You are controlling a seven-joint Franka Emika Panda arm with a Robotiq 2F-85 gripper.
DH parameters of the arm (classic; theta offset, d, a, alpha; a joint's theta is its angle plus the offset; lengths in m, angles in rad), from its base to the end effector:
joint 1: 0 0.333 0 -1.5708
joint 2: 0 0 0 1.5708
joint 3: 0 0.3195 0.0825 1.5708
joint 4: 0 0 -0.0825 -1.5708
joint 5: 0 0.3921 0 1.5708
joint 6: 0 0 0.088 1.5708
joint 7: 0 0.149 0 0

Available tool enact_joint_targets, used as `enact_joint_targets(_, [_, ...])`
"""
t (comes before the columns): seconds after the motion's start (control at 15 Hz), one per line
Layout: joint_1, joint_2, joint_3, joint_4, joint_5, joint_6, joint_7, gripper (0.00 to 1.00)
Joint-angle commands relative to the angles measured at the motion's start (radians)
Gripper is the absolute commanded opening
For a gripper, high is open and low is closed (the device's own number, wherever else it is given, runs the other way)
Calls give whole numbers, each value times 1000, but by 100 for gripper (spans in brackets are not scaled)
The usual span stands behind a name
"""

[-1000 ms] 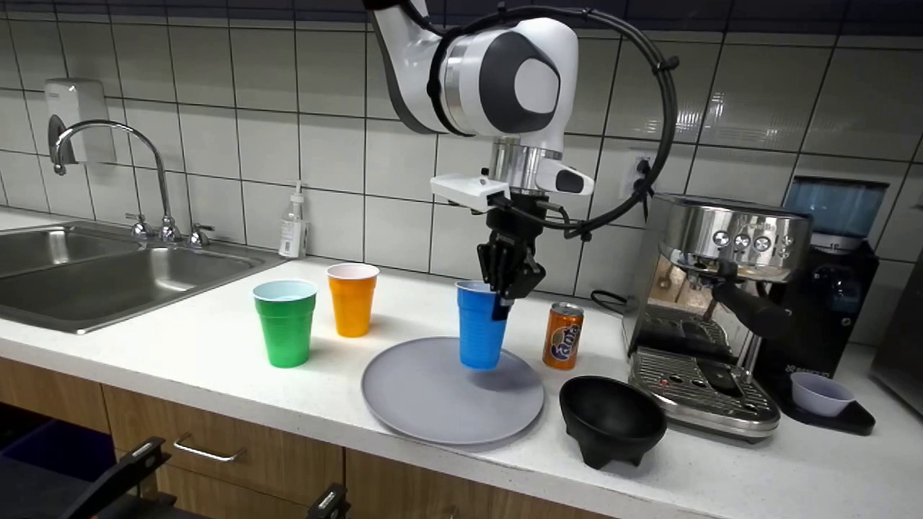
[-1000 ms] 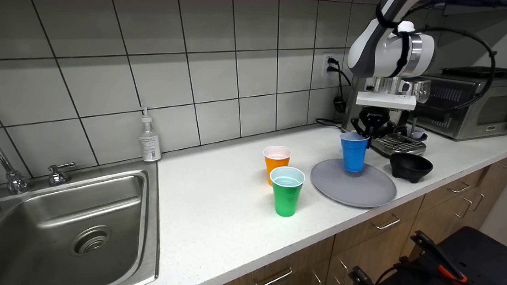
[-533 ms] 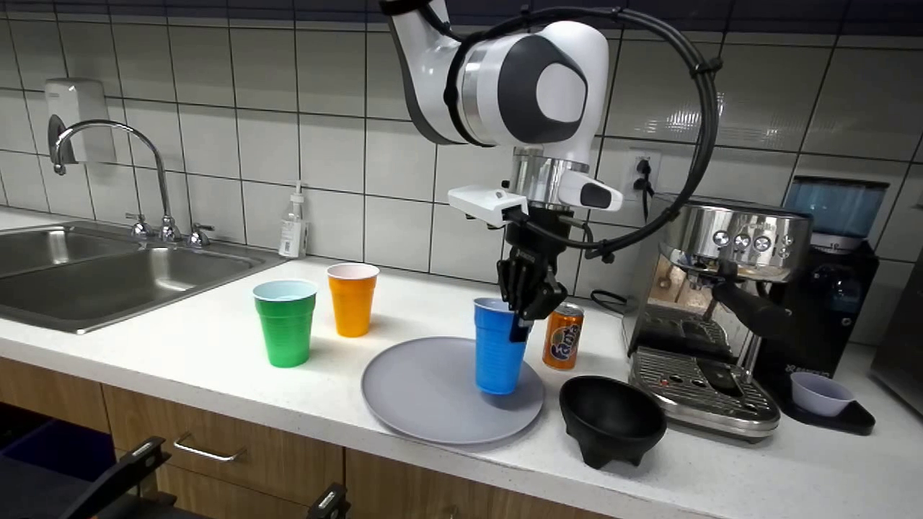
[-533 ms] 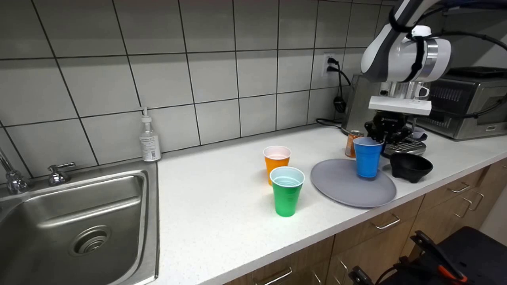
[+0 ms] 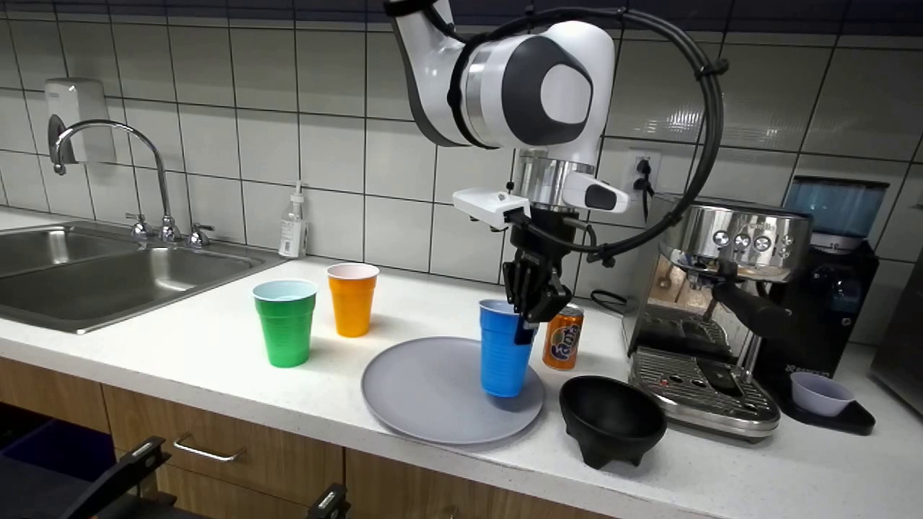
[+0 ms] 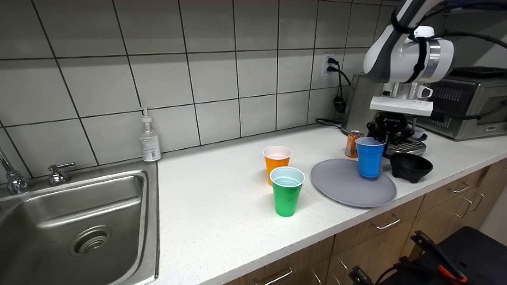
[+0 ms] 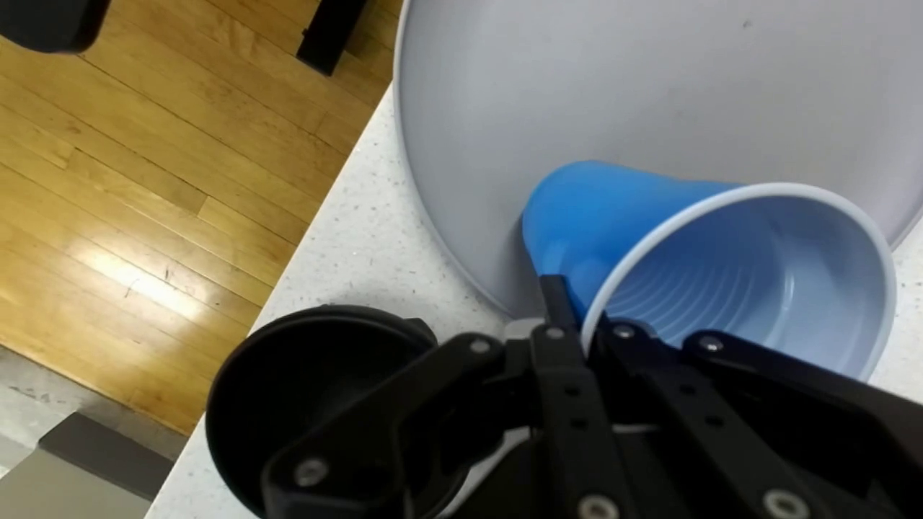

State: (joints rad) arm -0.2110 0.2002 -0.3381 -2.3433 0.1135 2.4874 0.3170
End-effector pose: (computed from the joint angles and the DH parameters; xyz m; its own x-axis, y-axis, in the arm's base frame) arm 0.4373 -0.2710 0.2043 0.5787 -0.8146 -0.0396 -0.8148 -0.5795 0.0139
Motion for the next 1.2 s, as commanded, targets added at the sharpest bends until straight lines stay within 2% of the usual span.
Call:
enact_joint_targets(0.0, [-8, -4, 7, -8, -18, 19, 35, 1])
enact_joint_targets(0.07, [-4, -3, 3, -7, -33, 23, 47, 28])
enact_joint_targets(0.13, [-5, -4, 4, -7, -29, 23, 46, 29])
enact_joint_targets(0.73, [0, -31, -5, -27, -45, 43, 77, 96])
enact_joint_targets(0.8, [0, -37, -6, -31, -49, 45, 80, 99])
enact_joint_targets(1.13, [-2, -109, -14, -78, -85, 61, 101, 100])
